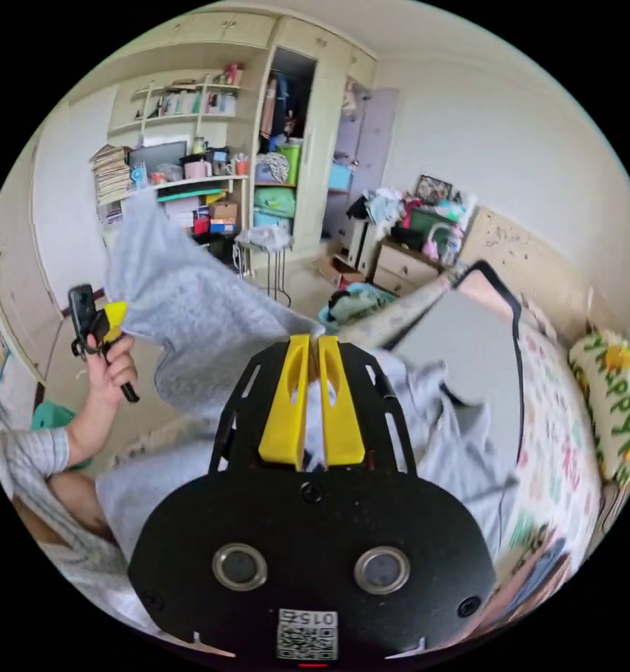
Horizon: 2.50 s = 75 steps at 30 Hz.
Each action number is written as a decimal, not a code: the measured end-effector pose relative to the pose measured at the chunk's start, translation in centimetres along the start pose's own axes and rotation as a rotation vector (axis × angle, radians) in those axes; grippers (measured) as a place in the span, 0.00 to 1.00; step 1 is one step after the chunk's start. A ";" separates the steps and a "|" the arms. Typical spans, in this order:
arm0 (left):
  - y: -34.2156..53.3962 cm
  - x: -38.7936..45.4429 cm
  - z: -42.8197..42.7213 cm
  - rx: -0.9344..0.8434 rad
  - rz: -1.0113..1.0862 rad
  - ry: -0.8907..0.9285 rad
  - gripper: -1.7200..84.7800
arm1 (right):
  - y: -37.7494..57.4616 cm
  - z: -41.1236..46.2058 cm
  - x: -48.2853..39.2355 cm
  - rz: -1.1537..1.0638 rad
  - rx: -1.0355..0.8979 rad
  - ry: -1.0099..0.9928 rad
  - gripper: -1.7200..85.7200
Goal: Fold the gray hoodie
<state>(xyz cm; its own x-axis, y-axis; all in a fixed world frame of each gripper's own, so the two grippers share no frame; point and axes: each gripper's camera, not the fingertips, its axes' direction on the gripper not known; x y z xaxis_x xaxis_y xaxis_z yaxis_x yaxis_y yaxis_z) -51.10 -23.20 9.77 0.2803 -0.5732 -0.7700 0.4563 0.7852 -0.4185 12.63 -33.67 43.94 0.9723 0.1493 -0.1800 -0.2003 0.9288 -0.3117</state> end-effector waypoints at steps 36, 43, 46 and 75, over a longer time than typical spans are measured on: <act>9.8 -9.5 26.4 -0.352 -1.001 0.133 0.16 | 31.1 -23.8 14.3 -0.165 -0.143 -0.510 0.09; 10.6 -10.3 26.7 -0.342 -1.019 0.224 0.15 | 33.9 -27.3 17.6 -0.117 -0.080 -0.497 0.09; 10.3 -11.6 27.9 -0.377 -1.022 0.233 0.15 | 33.9 -27.3 18.2 -0.114 -0.080 -0.517 0.09; 14.7 -22.8 13.4 -0.044 -1.019 0.184 0.09 | 7.0 -16.1 25.7 0.135 -0.030 -0.315 0.12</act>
<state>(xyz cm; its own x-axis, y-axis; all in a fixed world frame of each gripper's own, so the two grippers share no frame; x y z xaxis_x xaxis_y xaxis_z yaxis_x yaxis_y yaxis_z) -39.50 -1.74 27.58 -0.3567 -0.9288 -0.1009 0.3727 -0.0424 -0.9270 34.24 -28.78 22.11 0.9255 0.3716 0.0738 -0.3284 0.8840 -0.3326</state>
